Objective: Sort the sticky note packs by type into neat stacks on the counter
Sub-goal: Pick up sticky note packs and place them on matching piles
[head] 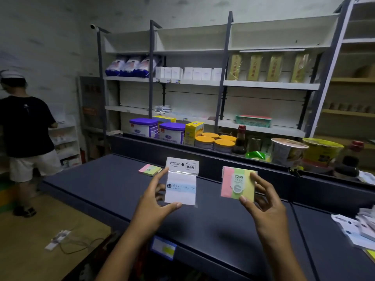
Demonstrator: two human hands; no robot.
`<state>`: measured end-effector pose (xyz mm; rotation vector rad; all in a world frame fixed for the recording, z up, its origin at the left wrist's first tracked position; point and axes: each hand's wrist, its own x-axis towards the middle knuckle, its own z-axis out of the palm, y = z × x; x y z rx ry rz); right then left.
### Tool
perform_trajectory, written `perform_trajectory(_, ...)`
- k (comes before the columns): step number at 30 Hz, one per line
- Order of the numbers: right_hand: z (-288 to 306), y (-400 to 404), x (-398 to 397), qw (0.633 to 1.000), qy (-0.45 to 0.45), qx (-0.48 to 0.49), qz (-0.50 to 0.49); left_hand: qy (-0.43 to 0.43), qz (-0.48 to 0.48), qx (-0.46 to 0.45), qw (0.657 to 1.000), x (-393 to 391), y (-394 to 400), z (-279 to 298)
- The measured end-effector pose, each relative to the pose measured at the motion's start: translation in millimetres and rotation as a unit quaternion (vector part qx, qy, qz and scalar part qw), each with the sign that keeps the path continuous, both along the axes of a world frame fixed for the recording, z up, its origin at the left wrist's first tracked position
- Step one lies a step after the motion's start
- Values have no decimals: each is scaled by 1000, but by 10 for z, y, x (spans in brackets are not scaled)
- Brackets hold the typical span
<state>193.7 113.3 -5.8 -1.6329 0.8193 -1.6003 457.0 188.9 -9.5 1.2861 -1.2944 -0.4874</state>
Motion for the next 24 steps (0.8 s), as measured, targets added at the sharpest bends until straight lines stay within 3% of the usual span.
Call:
perform_trajectory(12, 55, -608, 291, 997, 17, 2, -71, -51, -110, 56, 991, 79, -1491, -260)
perform_trajectory(24, -97, -873, 285, 994, 6, 13, -110, -118, -114, 134, 977, -35, -2144, -495)
